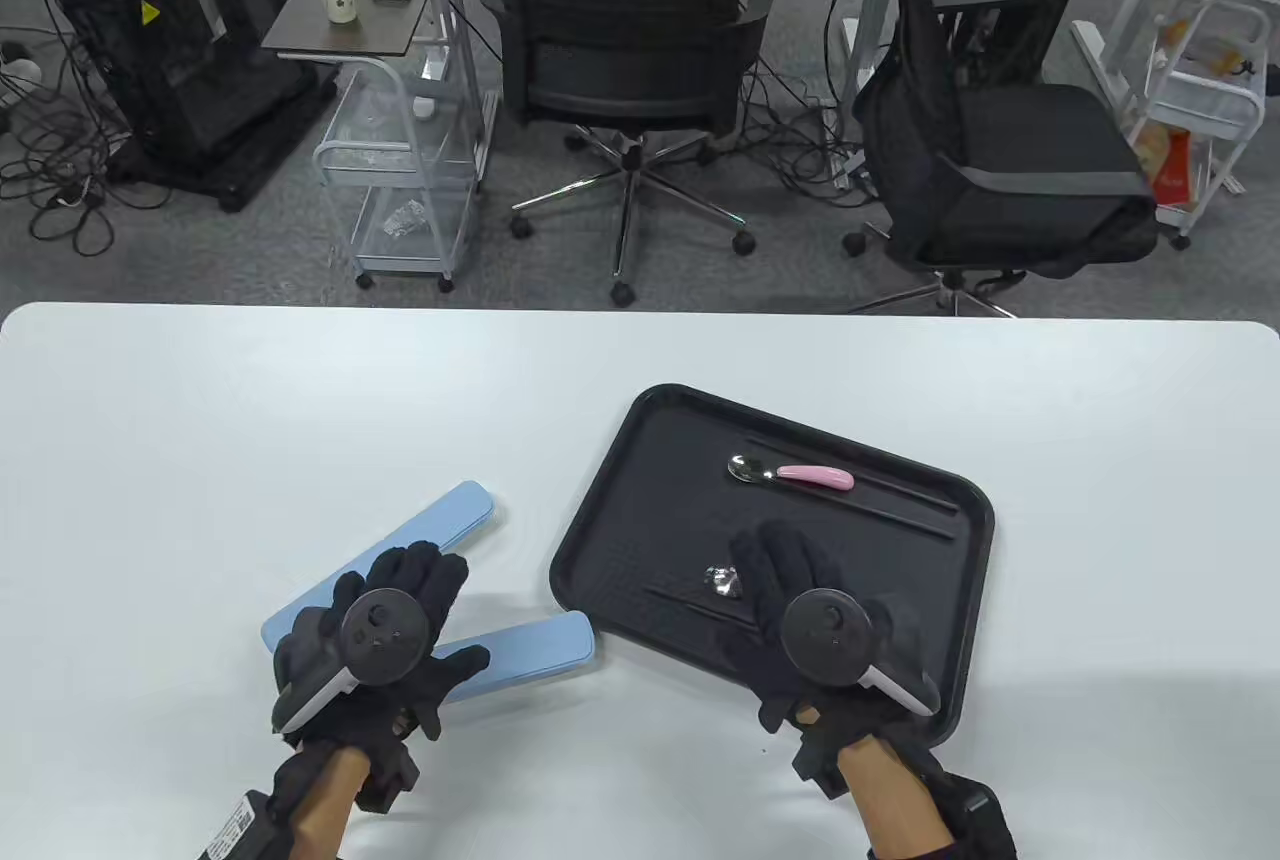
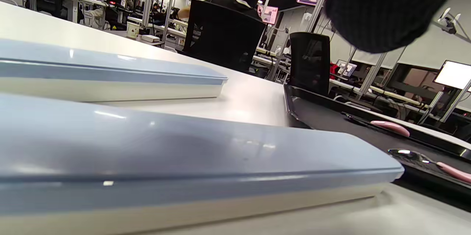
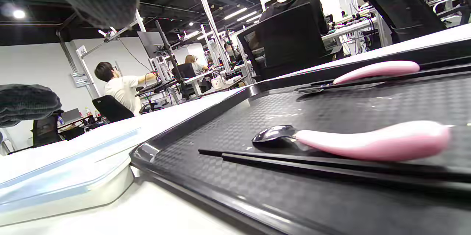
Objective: Slide to open lunch boxes and place utensils
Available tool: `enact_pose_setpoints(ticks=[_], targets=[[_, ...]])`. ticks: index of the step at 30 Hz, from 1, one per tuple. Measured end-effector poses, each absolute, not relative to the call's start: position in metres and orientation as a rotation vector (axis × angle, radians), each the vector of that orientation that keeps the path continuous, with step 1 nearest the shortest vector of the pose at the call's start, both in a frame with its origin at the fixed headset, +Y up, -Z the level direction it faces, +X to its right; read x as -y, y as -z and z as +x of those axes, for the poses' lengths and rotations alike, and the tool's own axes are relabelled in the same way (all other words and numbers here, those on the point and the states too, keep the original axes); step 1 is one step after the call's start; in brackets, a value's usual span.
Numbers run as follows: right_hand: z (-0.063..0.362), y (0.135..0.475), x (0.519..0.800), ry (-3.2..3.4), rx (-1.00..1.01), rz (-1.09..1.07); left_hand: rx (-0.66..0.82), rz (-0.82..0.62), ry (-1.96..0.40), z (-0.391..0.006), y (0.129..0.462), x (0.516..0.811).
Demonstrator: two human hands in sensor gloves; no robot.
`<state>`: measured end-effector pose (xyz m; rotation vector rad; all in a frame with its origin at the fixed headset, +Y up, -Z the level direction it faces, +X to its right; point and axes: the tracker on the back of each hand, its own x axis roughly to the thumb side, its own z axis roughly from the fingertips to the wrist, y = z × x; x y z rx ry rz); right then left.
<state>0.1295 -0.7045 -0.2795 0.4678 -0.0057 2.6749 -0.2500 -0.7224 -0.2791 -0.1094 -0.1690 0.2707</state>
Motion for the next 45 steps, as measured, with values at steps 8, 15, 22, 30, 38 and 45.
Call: enact_pose_setpoints(ticks=[8, 15, 22, 30, 38, 45], targets=[[0.131, 0.279, 0.704, -2.671, -0.001, 0.467, 0.181, -0.114, -0.271, -0.246, 0.276, 0.723], [0.136, 0.281, 0.706, -2.662, -0.015, 0.440, 0.195, -0.107, -0.266, -0.244, 0.274, 0.721], [0.143, 0.286, 0.711, -2.656, -0.048, 0.410, 0.220, -0.103, -0.259, -0.233, 0.278, 0.728], [0.141, 0.288, 0.717, -2.660, -0.092, 0.414, 0.240, -0.255, -0.097, -0.204, 0.290, 0.757], [0.141, 0.289, 0.720, -2.662, -0.116, 0.406, 0.221, -0.301, 0.015, -0.193, 0.294, 0.778], [0.140, 0.289, 0.719, -2.663, -0.126, 0.403, 0.216, -0.299, 0.019, -0.193, 0.296, 0.782]])
